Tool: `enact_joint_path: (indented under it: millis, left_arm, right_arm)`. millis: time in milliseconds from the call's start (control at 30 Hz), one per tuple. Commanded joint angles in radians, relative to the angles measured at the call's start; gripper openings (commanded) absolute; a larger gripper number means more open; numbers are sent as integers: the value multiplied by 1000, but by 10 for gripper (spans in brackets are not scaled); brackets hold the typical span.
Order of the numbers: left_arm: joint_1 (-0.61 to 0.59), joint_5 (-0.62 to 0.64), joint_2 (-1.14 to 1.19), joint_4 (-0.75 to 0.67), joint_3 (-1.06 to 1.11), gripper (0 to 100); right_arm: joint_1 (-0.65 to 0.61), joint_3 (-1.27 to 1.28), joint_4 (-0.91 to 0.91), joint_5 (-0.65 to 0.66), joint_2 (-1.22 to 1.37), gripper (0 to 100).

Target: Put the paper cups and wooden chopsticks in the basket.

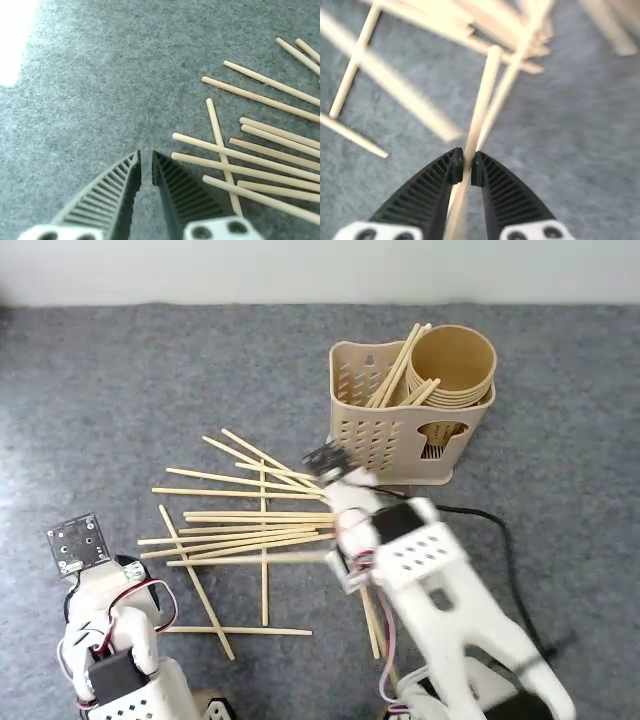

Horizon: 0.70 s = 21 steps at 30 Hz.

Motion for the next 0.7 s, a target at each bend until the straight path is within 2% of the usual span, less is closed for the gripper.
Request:
enact_joint_path:
  millis: [0, 167, 400, 533, 667]
  left_arm:
    - [-2, -11, -5, -21, -7, 41]
    - [-2, -11, -5, -21, -7, 41]
    - [-2, -11, -5, -21, -7, 41]
    - [-2, -11, -5, -21, -7, 41]
    - [-2, -11, -5, -21, -7, 41]
  right_arm:
    - [71, -23, 31, 49, -168, 8]
    - [125, -78, 22, 40, -335, 8]
    - [139, -388, 5, -52, -392, 8]
    - [140, -554, -136, -107, -349, 8]
    - [140, -624, -360, -161, -291, 8]
